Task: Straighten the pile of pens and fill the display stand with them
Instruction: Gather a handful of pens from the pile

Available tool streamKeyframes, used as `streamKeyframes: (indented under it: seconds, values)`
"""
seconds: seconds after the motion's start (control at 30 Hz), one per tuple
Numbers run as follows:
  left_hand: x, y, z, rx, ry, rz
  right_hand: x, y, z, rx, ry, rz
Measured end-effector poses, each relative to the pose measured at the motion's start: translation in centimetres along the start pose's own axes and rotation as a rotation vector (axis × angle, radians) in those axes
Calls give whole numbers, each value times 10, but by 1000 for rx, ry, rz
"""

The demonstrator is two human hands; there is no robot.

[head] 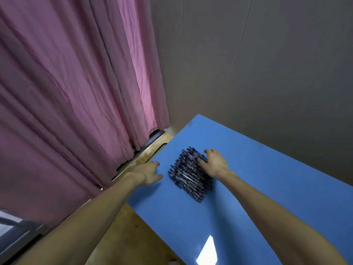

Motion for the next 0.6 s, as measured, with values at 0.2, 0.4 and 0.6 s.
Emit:
streamKeyframes:
  seconds: [0.2, 0.4, 0.6]
  values:
    - [13, -57, 32, -88, 13, 8, -20, -37, 26, -60, -55, -128]
    - [14, -89, 54, -117, 49, 1, -32, -51, 29, -13, -4, -201]
    - [16, -108, 68, -168, 50, -13, -37, -57, 41, -60, 6, -231]
Point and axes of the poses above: each hand's wrist, its own y-axis away from the middle knuckle, its own x-axis out of the back of the hand, z = x × y, the point moved 10 cm from there along -y, towards the middle knuckle, and after that the axes turned 2 degrees about x, right-handed, at the moved point
